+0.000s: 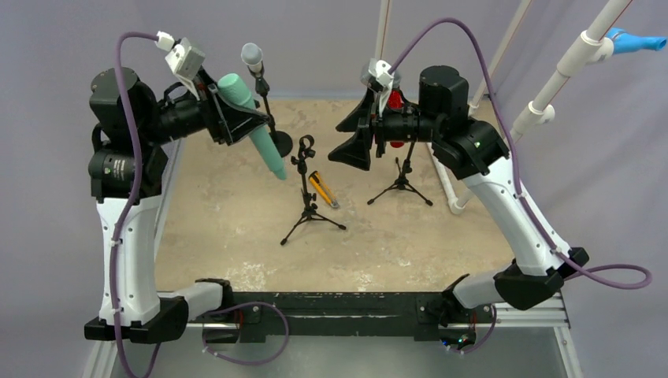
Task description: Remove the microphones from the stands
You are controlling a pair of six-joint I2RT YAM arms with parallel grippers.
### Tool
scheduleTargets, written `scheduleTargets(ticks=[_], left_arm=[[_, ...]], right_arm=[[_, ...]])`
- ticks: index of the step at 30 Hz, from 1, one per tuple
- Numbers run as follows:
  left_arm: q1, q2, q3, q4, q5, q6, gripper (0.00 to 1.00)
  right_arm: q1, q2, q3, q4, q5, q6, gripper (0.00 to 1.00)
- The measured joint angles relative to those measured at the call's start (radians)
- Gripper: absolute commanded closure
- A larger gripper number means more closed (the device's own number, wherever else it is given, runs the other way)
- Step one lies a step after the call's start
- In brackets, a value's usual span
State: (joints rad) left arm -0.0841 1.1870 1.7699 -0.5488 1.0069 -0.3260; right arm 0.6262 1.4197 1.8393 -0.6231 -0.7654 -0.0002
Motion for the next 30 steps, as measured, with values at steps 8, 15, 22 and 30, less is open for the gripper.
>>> scheduleTargets(ticks=[8,15,22,30], left_arm=[[0.071,0.002,0.005,-0.427,-0.293,0.338,1.0],[0.13,0.012,-0.398,-0.423,-0.58,0.465,1.0],[0.187,0.172,-0.527,-0.35,-0.741,0.508,1.0],[0.214,0.367,-0.589,-0.259,-0.854,0.521,0.98]], right_arm=[[-0.013,-0.058,-0.044,-0.021,0.143,-0.06,0.25],[-0.013,-0.083,-0.068,-0.04,0.188,-0.1,0.25],[-0.013,-0.092,-0.102,-0.048,0.201,-0.121,0.25],[-0.013,-0.113,-0.151,-0.049,0.208,-0.15,0.26]])
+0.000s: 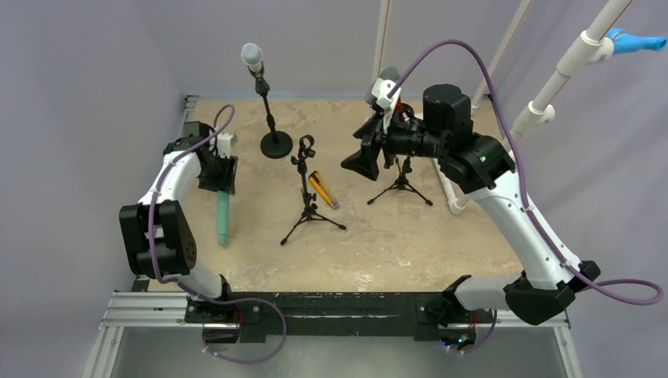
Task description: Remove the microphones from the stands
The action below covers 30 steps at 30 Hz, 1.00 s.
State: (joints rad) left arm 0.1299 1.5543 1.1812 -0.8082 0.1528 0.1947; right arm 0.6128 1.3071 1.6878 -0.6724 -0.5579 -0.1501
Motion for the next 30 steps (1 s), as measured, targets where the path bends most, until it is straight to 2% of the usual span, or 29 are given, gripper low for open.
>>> scheduleTargets(ticks=[10,18,23,30], left_arm=[[0.0,0.156,-0.005,0.037,-0.062,-0.005,0.97],[0.0,0.223,-0.005,0.029,-0.08,-0.02,0.93],[0.0,0.241,-0.005,0.012,-0.092,-0.02,0.83],[0.0,0.251,0.001,-0.01,-0.122,-0.02,0.74]], right_arm=[[0.0,-0.014,-0.045,-0.004,0.001,-0.038,0.26],[0.0,-0.02,-0.058,-0.005,0.001,-0.053,0.26],[0.0,-0.02,-0.062,-0.007,0.001,-0.054,0.25],[0.0,-0.025,-0.071,-0.008,0.001,-0.055,0.25]])
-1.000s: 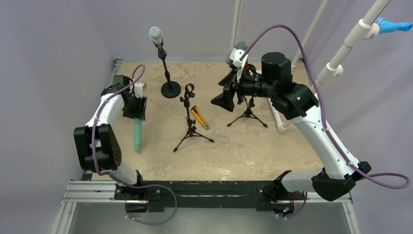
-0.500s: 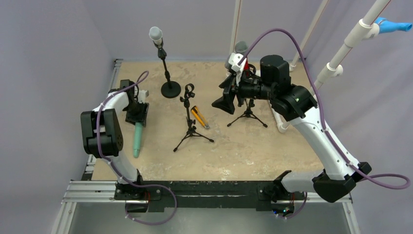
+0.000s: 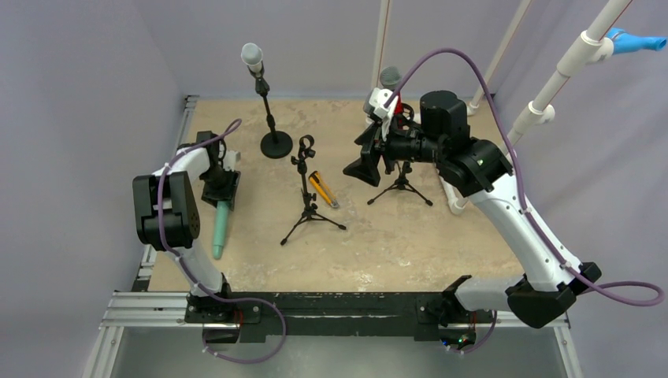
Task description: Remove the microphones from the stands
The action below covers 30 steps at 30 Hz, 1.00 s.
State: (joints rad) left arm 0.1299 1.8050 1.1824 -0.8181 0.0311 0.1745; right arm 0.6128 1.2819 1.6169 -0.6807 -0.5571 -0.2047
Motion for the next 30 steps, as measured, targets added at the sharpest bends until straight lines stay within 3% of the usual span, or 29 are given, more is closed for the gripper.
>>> scheduleTargets(ticks=[30], left_arm=[[-0.01,0.03,0.04,-0.044,-0.046,-0.018,0.51]], right_arm=[[0.0,-0.016,-0.022,0.0,-0.001,-0.006,0.25]])
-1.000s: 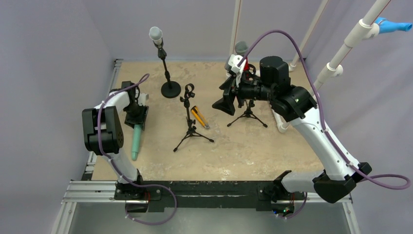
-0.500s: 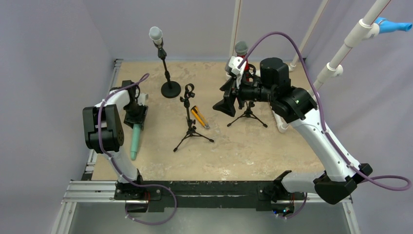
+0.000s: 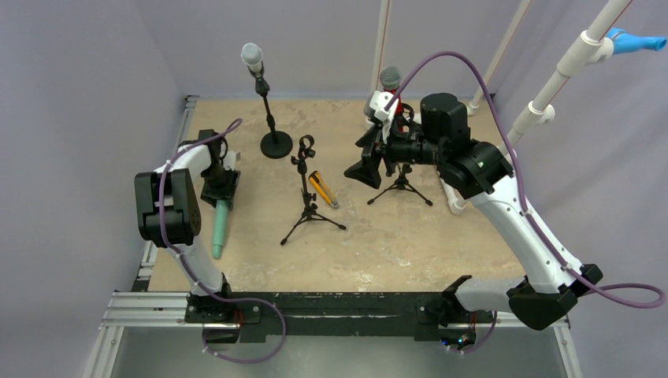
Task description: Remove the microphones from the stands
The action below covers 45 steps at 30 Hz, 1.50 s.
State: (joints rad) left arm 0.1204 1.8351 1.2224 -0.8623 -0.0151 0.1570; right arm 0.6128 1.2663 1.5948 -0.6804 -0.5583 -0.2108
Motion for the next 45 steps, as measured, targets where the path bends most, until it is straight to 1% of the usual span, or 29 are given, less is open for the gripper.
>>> scheduleTargets(ticks=[19,20,21,24,29,31,34,37,39,40,43,45], left_arm=[[-0.01,0.003,0.016,-0.017,0.0,-0.007,0.44],[-0.01,-0.003,0.016,-0.017,0.0,-0.007,0.37],[-0.01,-0.01,0.016,-0.017,0.0,-0.007,0.34],[-0.01,-0.075,0.018,-0.025,0.008,-0.004,0.3],[-0.01,-0.256,0.072,-0.061,0.069,0.012,0.27],[-0.011,-0.336,0.096,-0.065,0.12,0.026,0.27],[-0.016,-0.454,0.107,-0.073,0.238,0.064,0.26],[-0.039,-0.573,0.085,-0.058,0.414,0.103,0.23],[-0.062,-0.656,0.033,-0.021,0.526,0.119,0.22],[-0.08,-0.711,-0.016,0.015,0.597,0.124,0.21],[-0.148,-0.819,-0.13,0.097,0.707,0.128,0.19],[-0.221,-0.871,-0.204,0.171,0.752,0.121,0.19]], right_arm=[[0.0,0.0,-0.006,0.006,0.0,0.0,0.25],[0.0,-0.002,-0.014,0.01,0.0,-0.001,0.25],[0.0,-0.004,-0.021,0.011,0.001,-0.002,0.25],[0.0,-0.006,-0.058,0.017,0.0,-0.018,0.26],[0.0,0.003,-0.111,0.031,-0.015,-0.035,0.27],[0.0,0.012,-0.13,0.05,-0.035,-0.043,0.27],[0.0,0.033,-0.159,0.085,-0.075,-0.055,0.27],[0.0,0.063,-0.183,0.122,-0.107,-0.06,0.27],[0.0,0.085,-0.194,0.137,-0.119,-0.06,0.27],[0.0,0.097,-0.196,0.138,-0.122,-0.062,0.27],[0.0,0.116,-0.196,0.139,-0.137,-0.073,0.27],[0.0,0.119,-0.196,0.132,-0.143,-0.086,0.27]])
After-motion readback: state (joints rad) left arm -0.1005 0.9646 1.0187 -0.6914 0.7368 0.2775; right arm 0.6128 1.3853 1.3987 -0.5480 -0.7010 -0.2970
